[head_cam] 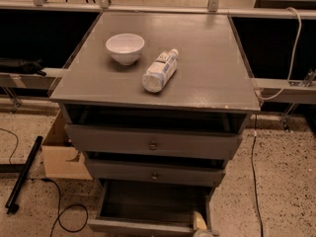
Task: Open bottom drawer
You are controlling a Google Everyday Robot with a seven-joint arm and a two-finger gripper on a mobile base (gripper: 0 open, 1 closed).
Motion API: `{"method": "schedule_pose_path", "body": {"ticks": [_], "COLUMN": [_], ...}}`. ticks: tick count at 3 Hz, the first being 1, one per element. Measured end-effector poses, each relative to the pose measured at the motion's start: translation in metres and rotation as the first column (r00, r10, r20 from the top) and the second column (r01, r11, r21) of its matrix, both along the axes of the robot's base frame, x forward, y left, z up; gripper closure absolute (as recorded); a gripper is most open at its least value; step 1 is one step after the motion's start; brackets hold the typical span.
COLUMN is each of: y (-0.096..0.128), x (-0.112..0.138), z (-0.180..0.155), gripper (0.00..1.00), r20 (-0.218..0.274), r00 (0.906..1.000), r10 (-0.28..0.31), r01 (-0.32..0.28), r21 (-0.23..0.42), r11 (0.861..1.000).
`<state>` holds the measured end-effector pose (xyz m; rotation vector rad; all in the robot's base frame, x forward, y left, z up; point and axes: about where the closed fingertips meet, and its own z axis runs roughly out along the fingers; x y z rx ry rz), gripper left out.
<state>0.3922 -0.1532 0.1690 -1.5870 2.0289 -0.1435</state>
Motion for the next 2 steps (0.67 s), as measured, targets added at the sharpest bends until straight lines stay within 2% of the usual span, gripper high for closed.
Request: {"method": "schedule_pose_path", "body": {"ticks": [1, 2], "y": [-0.0044, -0.0044], "x": [-0.0012, -0.0012], "z": [0.0367, 0.0367], "gripper": [0.00, 0.00], "r20": [0.064, 0.064], "r00": [0.9979, 0.9979], "r10": [-0.009, -0.009], "r01": [0.011, 0.011], "r21": [-0.029, -0.029], "r11": [1.000, 1.000]}}
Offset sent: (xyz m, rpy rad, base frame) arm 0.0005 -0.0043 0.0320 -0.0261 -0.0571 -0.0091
